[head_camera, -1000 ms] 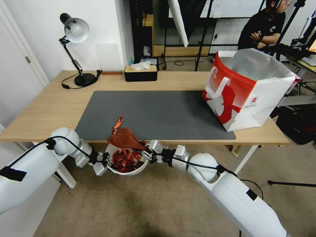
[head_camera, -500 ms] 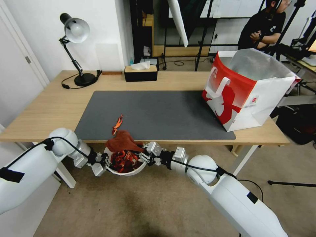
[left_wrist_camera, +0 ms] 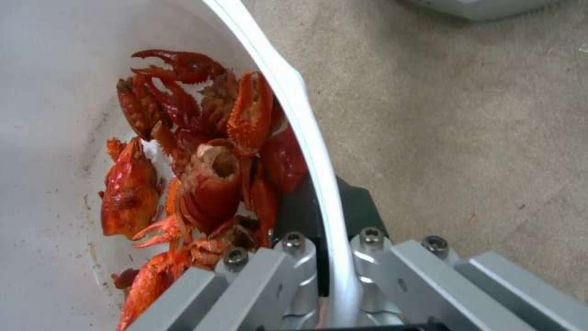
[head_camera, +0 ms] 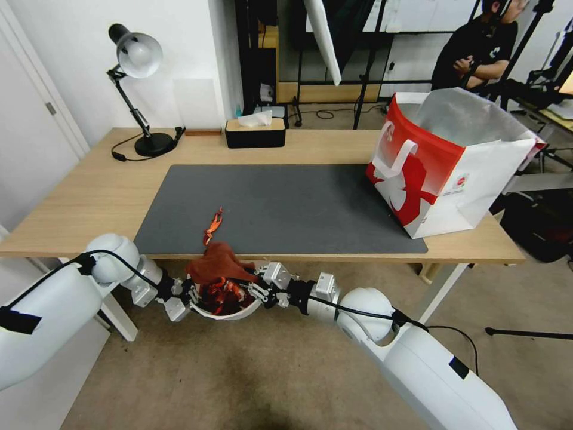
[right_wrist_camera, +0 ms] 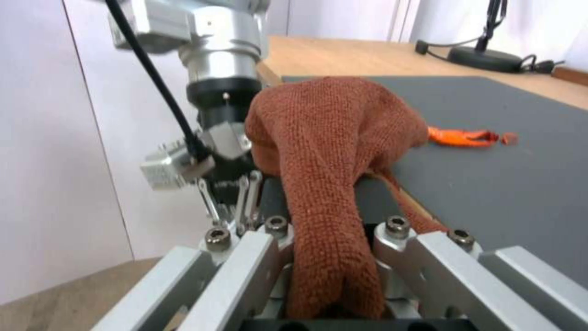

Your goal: Sweep shrimp from table into container with towel, then put container into takeout bag.

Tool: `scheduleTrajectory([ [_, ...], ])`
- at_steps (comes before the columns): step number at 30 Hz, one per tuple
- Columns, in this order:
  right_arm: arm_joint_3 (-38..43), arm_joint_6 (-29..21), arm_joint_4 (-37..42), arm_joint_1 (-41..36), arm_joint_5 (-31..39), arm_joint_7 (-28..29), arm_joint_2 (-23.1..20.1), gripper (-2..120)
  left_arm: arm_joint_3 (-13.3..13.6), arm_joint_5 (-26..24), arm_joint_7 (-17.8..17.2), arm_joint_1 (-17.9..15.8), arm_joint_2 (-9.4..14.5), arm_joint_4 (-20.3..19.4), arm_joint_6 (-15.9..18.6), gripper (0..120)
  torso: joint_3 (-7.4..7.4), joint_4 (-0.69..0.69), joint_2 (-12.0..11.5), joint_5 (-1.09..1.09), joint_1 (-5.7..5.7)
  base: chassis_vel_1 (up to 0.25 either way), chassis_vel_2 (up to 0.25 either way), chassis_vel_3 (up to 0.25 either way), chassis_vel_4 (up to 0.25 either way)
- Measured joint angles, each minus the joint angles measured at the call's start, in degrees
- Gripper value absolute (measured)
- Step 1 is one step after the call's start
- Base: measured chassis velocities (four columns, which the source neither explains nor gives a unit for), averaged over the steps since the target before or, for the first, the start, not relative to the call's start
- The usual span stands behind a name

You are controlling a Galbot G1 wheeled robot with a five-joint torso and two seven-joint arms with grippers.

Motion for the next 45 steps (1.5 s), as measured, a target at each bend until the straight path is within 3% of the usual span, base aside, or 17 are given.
scheduleTrajectory([
  [10,-1.36,2.42,-3.25,7.96,7.05,4.56,2.82,8,-0.73,0.08,-0.03,0.85,0.04,0.06,-0.06,0,0.0,0.0,0.01,0.0,0.0,0.0,0.0,0.0,0.0],
  [12,-3.17,3.83,-10.84,16.65,8.41,8.67,6.81,8,-1.39,0.13,-0.04,1.6,0.28,0.13,-0.21,0,0.0,0.01,0.0,-0.01,0.0,0.0,0.0,0.0,0.0],
  [25,-4.49,6.87,-35.03,28.17,4.17,10.38,17.77,8,-3.99,0.4,-0.05,4.21,0.83,0.03,-0.81,0,0.01,0.01,0.01,-0.01,0.01,0.0,0.0,0.0,0.0],
  [34,-2.49,7.55,-42.57,29.85,1.46,7.54,18.73,8,-5.33,0.46,-0.14,5.77,1.95,-0.36,-0.84,0,0.0,0.0,0.01,-0.01,0.0,0.0,0.0,0.0,0.0],
  [45,-1.62,5.25,-43.39,29.81,1.62,-0.43,16.84,8,-5.36,0.2,-0.2,5.77,2.2,-0.38,-0.73,0,0.0,-0.01,0.01,0.01,0.01,0.0,0.0,0.0,0.0],
])
